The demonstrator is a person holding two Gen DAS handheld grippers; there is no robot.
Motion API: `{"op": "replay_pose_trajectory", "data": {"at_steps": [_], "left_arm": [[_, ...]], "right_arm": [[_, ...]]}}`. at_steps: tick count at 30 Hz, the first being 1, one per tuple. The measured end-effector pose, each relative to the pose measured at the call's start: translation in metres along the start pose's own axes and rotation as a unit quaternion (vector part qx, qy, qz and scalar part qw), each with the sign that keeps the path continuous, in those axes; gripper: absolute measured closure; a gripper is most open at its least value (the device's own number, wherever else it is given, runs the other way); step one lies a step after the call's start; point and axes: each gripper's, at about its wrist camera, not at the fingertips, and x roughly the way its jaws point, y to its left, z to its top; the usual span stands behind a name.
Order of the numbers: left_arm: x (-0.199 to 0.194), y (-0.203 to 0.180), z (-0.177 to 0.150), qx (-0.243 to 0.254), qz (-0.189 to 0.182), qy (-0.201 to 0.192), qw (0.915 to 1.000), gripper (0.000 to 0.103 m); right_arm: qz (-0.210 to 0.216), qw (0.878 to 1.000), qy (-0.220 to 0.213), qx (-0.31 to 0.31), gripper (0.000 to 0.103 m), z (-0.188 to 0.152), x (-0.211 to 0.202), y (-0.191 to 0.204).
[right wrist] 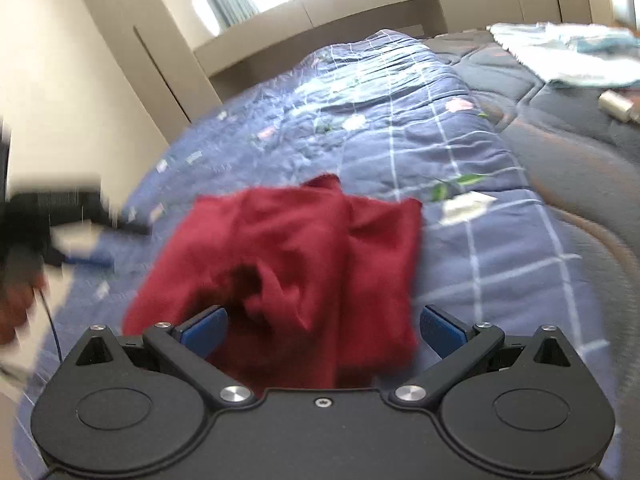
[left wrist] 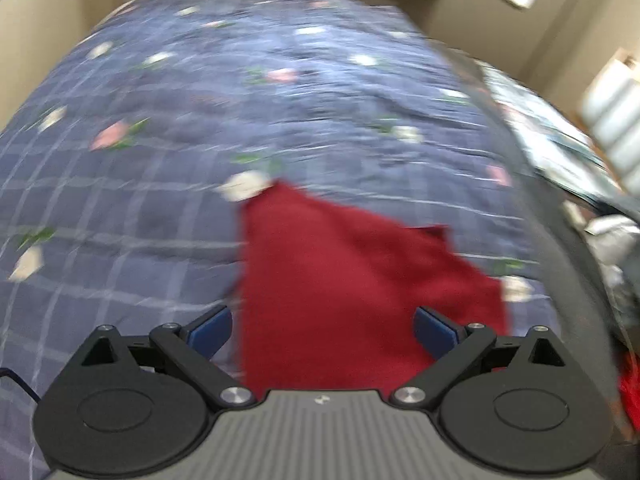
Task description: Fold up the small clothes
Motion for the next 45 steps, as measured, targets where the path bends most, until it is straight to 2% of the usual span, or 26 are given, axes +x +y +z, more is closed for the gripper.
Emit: {"op": "replay_pose_trajectory", "data": {"at_steps": [2, 5, 7, 11, 13, 14, 16, 19, 21, 24, 27, 33, 35, 37, 38, 40, 42, 45], "left_arm": [[0.007, 0.02, -0.006, -0.023, 0.019, 0.007, 0.9995, 0.003], [0.022, 0.043, -0.019, -0.044, 0.034, 0.026, 0.9981, 0.003], [0.032, 0.05, -0.026, -0.051, 0.03, 0.035, 0.9976, 0.003], [0.039, 0.055, -0.037, -0.066, 0.018, 0.027, 0.9973, 0.002], [0.04, 0.054, -0.04, -0.068, 0.014, 0.024, 0.9973, 0.001], [0.04, 0.053, -0.04, -0.068, 0.013, 0.023, 0.9973, 0.001], [0.039, 0.051, -0.04, -0.068, 0.011, 0.023, 0.9973, 0.001], [0.036, 0.047, -0.038, -0.058, 0.01, 0.022, 0.998, 0.001], [0.032, 0.043, -0.036, -0.045, 0.009, 0.019, 0.9988, 0.001], [0.022, 0.035, -0.031, -0.028, -0.001, 0.006, 0.9996, 0.001], [0.018, 0.026, -0.028, -0.015, -0.008, -0.006, 0.9998, 0.001], [0.042, 0.018, -0.036, 0.005, 0.006, 0.016, 0.9998, 0.001], [0.047, 0.02, -0.039, -0.005, 0.004, 0.018, 0.9998, 0.001], [0.046, 0.022, -0.037, -0.012, 0.001, 0.02, 0.9997, 0.001], [0.045, 0.022, -0.035, -0.012, 0.002, 0.019, 0.9998, 0.001], [0.042, 0.02, -0.026, -0.009, 0.006, 0.003, 0.9999, 0.001], [0.042, 0.018, -0.016, -0.007, 0.009, -0.016, 0.9998, 0.001], [0.051, 0.014, 0.004, -0.015, 0.03, -0.042, 0.9986, 0.001]], "right_arm": [[0.015, 0.999, 0.001, 0.03, 0.003, 0.014, 0.012, -0.007], [0.017, 0.999, -0.003, 0.042, 0.006, 0.031, 0.028, -0.009], [0.005, 0.999, 0.001, 0.044, 0.018, 0.039, 0.041, -0.008], [-0.004, 0.999, 0.016, 0.052, 0.035, 0.045, 0.061, -0.006], [-0.001, 0.998, 0.026, 0.051, 0.054, 0.044, 0.066, -0.004], [-0.006, 0.999, 0.029, 0.044, 0.061, 0.043, 0.067, -0.001], [-0.023, 0.999, 0.024, 0.027, 0.09, 0.042, 0.064, 0.003], [-0.033, 0.999, 0.001, 0.012, 0.096, 0.045, 0.052, 0.007], [-0.049, 0.999, -0.016, -0.014, 0.097, 0.047, 0.04, 0.012], [-0.067, 0.997, -0.028, -0.03, 0.097, 0.051, 0.026, 0.011], [-0.09, 0.995, -0.018, -0.034, 0.097, 0.049, 0.026, 0.001], [-0.103, 0.994, 0.018, -0.014, 0.095, 0.037, 0.05, -0.024], [-0.107, 0.994, 0.014, -0.021, 0.088, 0.038, 0.05, -0.022], [-0.116, 0.993, 0.004, -0.032, 0.064, 0.041, 0.047, -0.017], [-0.117, 0.992, -0.002, -0.035, 0.056, 0.043, 0.045, -0.016], [-0.111, 0.993, -0.014, -0.042, 0.029, 0.047, 0.045, -0.013], [-0.105, 0.993, -0.018, -0.059, 0.018, 0.052, 0.051, -0.008], [-0.098, 0.991, -0.014, -0.092, 0.013, 0.056, 0.068, 0.002]]}}
